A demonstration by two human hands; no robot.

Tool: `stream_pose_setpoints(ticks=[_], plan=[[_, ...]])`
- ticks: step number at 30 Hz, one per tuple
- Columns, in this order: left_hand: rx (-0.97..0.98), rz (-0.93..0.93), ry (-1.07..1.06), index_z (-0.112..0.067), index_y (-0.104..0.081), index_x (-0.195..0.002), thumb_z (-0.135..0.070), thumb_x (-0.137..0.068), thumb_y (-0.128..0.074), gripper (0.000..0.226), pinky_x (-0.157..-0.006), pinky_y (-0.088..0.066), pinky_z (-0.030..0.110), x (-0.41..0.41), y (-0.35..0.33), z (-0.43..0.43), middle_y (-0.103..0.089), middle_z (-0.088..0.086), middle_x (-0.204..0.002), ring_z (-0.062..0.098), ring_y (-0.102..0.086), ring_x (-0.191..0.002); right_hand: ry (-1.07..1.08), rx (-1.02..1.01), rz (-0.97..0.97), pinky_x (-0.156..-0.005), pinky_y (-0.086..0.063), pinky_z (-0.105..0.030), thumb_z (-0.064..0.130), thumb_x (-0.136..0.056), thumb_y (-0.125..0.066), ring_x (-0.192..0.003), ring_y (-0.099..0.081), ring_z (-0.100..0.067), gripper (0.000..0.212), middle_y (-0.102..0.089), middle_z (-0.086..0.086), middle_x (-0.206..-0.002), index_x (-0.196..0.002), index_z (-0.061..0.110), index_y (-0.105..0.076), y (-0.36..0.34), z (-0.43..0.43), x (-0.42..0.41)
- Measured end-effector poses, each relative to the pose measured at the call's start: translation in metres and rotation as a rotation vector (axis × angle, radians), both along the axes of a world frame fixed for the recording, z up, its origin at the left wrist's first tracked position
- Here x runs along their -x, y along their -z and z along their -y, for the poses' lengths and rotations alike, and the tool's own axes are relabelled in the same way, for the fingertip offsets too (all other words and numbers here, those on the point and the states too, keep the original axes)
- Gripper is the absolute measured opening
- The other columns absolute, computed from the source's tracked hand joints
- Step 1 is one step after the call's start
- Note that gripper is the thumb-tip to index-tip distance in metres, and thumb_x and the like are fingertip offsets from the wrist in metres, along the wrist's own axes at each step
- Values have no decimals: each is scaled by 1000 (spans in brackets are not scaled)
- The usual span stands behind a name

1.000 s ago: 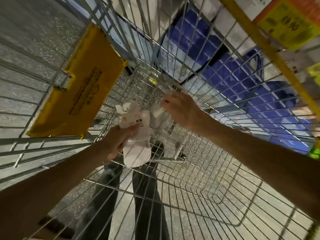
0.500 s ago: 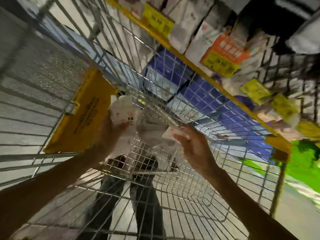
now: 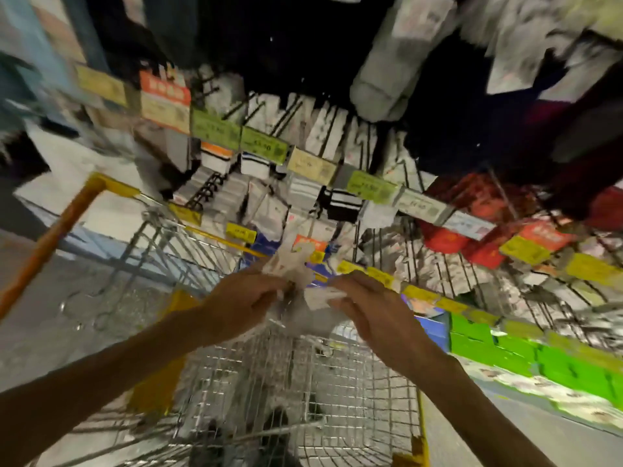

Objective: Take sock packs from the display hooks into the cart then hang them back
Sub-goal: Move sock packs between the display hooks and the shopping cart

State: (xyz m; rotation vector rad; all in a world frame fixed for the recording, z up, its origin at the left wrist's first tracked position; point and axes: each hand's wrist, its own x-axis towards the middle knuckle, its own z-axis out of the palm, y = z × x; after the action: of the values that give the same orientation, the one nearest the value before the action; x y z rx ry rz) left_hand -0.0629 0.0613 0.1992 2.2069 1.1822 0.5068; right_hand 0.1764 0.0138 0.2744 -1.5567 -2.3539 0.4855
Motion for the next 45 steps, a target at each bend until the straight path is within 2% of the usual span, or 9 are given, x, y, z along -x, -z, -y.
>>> stream_pose_setpoints(ticks=[4,8,11,15,22,26,31,35,45], plan=[[160,116,127,-28,-58,-125,-31,-83,-75,45,-98,-37,5,-3,-50,2,-51,-38,-128,-17,-45,-119,69,11,-92,-81,-26,4,12,-102,-44,-112,-52,-18,33,-55,-1,-123,-132,13,-56,-58,9,-2],[39,-67,104,-35,-57,-132,-61,-78,-72,63,-116,-30,38,-11,-89,-1,-56,-16,-134,4,-47,-131,49,-19,-176,-88,-32,-17,11,-100,-47,-115,-51,-28,30,-57,-13,-126,-129,9,-57,-91,19,8],[-45,67,53,-38,-67,-116,-54,-75,-79,45,-113,-25,20,-8,-123,-3,-62,-20,-126,-6,-43,-130,89,-23,-295,-71,-44,-25,15,-100,-54,-84,-59,-22,19,-63,-9,-96,-116,10,-61,-108,19,22],[82,134,44,-25,-78,-97,-68,-61,-80,56,-103,-43,25,6,-147,-8,-67,-15,-121,3,-50,-126,132,27,-394,-65,-41,-11,20,-98,-57,-77,-58,4,22,-59,16,-87,-117,10,-60,-135,15,26],[136,254,2,-37,-76,-73,-48,-63,-88,19,-89,-53,31,19,-192,-4,-73,-16,-99,6,-65,-101,229,58,-550,-76,-55,-47,30,-96,-60,-91,-68,-21,16,-70,-6,-98,-102,16,-64,-154,7,28],[126,341,51,-13,-67,-60,-24,-70,-88,26,-71,-44,13,20,-212,-3,-68,-31,-83,-9,-63,-84,215,25,-559,-62,-56,-31,30,-97,-58,-84,-68,-10,7,-70,7,-89,-92,28,-63,-172,4,32],[210,408,75,-34,-74,-61,-36,-68,-84,13,-83,-52,23,23,-219,-5,-75,-13,-100,7,-69,-98,214,160,-714,-66,-58,-33,21,-97,-58,-89,-70,-17,17,-72,3,-91,-98,6,-64,-175,-4,28],[322,317,76,-14,-78,-74,-28,-71,-87,17,-94,-52,34,23,-196,-9,-76,2,-100,16,-69,-99,268,208,-661,-69,-52,-21,18,-97,-59,-83,-66,0,17,-69,7,-89,-100,3,-68,-152,-7,31],[465,194,93,-24,-77,-70,-37,-68,-88,17,-88,-57,44,12,-136,-20,-76,-7,-100,12,-69,-101,463,127,-856,-64,-46,-14,9,-96,-58,-65,-62,-1,24,-68,-3,-71,-80,-4,-70,-94,-4,34]])
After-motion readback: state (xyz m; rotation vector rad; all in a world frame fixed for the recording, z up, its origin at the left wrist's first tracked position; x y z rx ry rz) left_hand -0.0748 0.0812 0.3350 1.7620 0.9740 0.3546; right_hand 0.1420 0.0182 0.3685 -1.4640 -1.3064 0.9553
